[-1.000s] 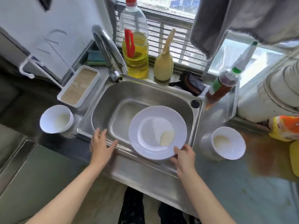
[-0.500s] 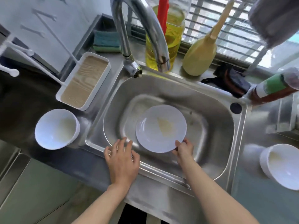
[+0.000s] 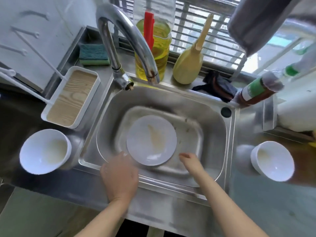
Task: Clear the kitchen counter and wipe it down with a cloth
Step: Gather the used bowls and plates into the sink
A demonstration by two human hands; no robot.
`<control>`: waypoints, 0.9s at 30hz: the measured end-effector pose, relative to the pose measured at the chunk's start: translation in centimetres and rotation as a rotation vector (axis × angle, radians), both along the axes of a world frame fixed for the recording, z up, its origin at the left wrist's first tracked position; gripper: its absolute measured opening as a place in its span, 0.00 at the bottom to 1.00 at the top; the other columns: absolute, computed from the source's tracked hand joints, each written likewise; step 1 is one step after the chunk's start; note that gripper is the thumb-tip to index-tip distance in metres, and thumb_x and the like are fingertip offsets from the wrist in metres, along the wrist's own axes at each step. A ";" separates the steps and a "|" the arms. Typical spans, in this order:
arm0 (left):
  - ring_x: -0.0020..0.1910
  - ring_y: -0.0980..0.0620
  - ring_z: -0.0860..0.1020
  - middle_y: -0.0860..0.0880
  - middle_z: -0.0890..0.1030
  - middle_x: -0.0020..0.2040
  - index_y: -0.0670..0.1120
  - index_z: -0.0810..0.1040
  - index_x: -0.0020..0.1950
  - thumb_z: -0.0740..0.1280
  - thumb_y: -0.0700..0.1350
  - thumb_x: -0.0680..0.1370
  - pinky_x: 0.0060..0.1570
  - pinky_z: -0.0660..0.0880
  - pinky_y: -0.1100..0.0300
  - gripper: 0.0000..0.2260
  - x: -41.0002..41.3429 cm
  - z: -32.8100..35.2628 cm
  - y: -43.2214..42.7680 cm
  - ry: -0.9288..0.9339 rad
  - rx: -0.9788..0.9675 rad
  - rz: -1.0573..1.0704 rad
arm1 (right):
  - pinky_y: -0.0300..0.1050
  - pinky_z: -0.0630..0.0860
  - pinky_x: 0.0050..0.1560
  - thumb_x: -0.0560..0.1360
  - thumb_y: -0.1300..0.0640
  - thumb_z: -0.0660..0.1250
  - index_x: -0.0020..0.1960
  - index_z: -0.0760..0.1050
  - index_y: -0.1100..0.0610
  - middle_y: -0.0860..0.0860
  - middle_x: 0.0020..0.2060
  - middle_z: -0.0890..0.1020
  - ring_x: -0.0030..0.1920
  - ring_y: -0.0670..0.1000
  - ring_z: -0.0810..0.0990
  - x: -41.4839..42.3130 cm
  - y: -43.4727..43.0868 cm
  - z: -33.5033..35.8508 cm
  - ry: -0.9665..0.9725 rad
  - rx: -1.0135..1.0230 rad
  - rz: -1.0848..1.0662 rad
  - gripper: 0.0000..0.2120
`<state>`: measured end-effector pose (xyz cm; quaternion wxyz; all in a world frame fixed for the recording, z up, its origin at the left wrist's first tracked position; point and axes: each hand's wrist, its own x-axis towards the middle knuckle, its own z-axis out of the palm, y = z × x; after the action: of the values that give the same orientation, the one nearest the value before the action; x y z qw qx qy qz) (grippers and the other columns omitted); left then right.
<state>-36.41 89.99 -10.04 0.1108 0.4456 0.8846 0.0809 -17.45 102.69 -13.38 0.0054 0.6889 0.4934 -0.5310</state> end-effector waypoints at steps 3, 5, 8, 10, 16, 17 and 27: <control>0.52 0.43 0.78 0.44 0.80 0.57 0.43 0.81 0.50 0.53 0.47 0.69 0.57 0.62 0.46 0.20 0.1 0.4 0.0 -0.020 -0.003 -0.004 | 0.34 0.70 0.43 0.76 0.64 0.62 0.52 0.79 0.60 0.51 0.46 0.79 0.48 0.49 0.76 3.0 -1.2 4.8 0.116 0.172 -0.282 0.08; 0.51 0.42 0.77 0.43 0.80 0.56 0.43 0.81 0.49 0.52 0.47 0.70 0.57 0.62 0.46 0.20 0.2 0.8 -0.1 -0.031 -0.011 -0.011 | 0.34 0.71 0.40 0.76 0.65 0.62 0.45 0.78 0.57 0.52 0.41 0.79 0.43 0.49 0.76 5.5 -2.6 7.3 0.200 0.202 -0.502 0.07; 0.51 0.40 0.77 0.41 0.80 0.57 0.40 0.80 0.50 0.52 0.47 0.70 0.57 0.61 0.46 0.21 0.4 1.2 -0.1 -0.040 -0.028 0.007 | 0.42 0.72 0.40 0.77 0.62 0.62 0.44 0.74 0.58 0.55 0.39 0.78 0.39 0.51 0.77 8.8 -4.7 9.6 0.386 0.146 -0.829 0.05; 0.53 0.39 0.76 0.41 0.79 0.57 0.40 0.80 0.51 0.54 0.46 0.69 0.58 0.60 0.46 0.20 0.6 1.3 0.0 -0.040 -0.035 0.030 | 0.47 0.75 0.46 0.79 0.56 0.61 0.51 0.71 0.60 0.58 0.41 0.78 0.41 0.54 0.79 10.6 -5.1 10.3 0.510 0.127 -1.071 0.07; 0.59 0.41 0.73 0.41 0.78 0.60 0.41 0.77 0.56 0.64 0.43 0.72 0.60 0.58 0.48 0.14 0.2 0.9 0.1 -0.037 -0.073 0.031 | 0.47 0.78 0.40 0.79 0.48 0.60 0.64 0.59 0.56 0.62 0.44 0.77 0.42 0.57 0.80 14.5 -2.9 10.1 0.738 0.178 -1.390 0.19; 0.60 0.41 0.72 0.41 0.77 0.60 0.41 0.77 0.57 0.65 0.43 0.73 0.61 0.57 0.48 0.14 0.1 0.8 0.0 -0.034 -0.076 0.020 | 0.47 0.79 0.37 0.79 0.49 0.59 0.65 0.60 0.58 0.62 0.45 0.77 0.41 0.57 0.81 15.0 -2.3 9.9 0.750 0.193 -1.411 0.20; 0.64 0.42 0.70 0.43 0.74 0.64 0.42 0.75 0.60 0.66 0.45 0.75 0.64 0.58 0.44 0.15 -1.5 1.7 -0.7 -0.194 0.034 -0.082 | 0.47 0.79 0.39 0.77 0.64 0.56 0.71 0.60 0.58 0.55 0.48 0.77 0.38 0.57 0.80 11.4 -1.2 11.4 0.580 0.400 -1.270 0.22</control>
<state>-37.95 89.26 -8.32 0.1915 0.4732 0.8494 0.1339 -6.03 101.45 -2.02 -0.5612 0.6617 0.0676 -0.4926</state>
